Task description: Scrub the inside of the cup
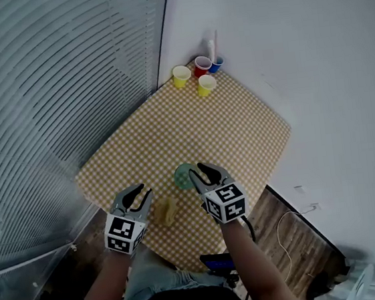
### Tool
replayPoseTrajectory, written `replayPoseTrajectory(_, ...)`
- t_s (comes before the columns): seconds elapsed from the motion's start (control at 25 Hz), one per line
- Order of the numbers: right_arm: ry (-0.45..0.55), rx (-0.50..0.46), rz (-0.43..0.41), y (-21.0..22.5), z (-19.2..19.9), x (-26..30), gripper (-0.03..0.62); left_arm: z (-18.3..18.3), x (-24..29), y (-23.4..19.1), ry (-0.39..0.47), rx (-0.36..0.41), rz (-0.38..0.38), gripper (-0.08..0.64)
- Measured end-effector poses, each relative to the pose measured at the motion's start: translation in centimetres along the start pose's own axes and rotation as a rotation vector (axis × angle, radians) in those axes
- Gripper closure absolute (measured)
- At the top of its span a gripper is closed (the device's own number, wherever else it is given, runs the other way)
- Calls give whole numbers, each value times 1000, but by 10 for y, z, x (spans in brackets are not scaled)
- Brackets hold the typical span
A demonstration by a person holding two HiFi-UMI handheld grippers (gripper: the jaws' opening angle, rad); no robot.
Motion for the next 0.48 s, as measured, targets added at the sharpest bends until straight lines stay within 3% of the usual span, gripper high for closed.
replayPoseTrajectory(0.48, -30, 20, -16, -4, 5, 4, 434, 31, 6, 27, -106, -97, 110, 282)
Point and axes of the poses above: the fingertips, and each gripper's own axes: x forward along the fingers, y to its right, z out of its underside, the point moved 4 cm from there along -x, backward along the fingers, and after that the axes turned 8 degrees about y, right-handed, at the moved point
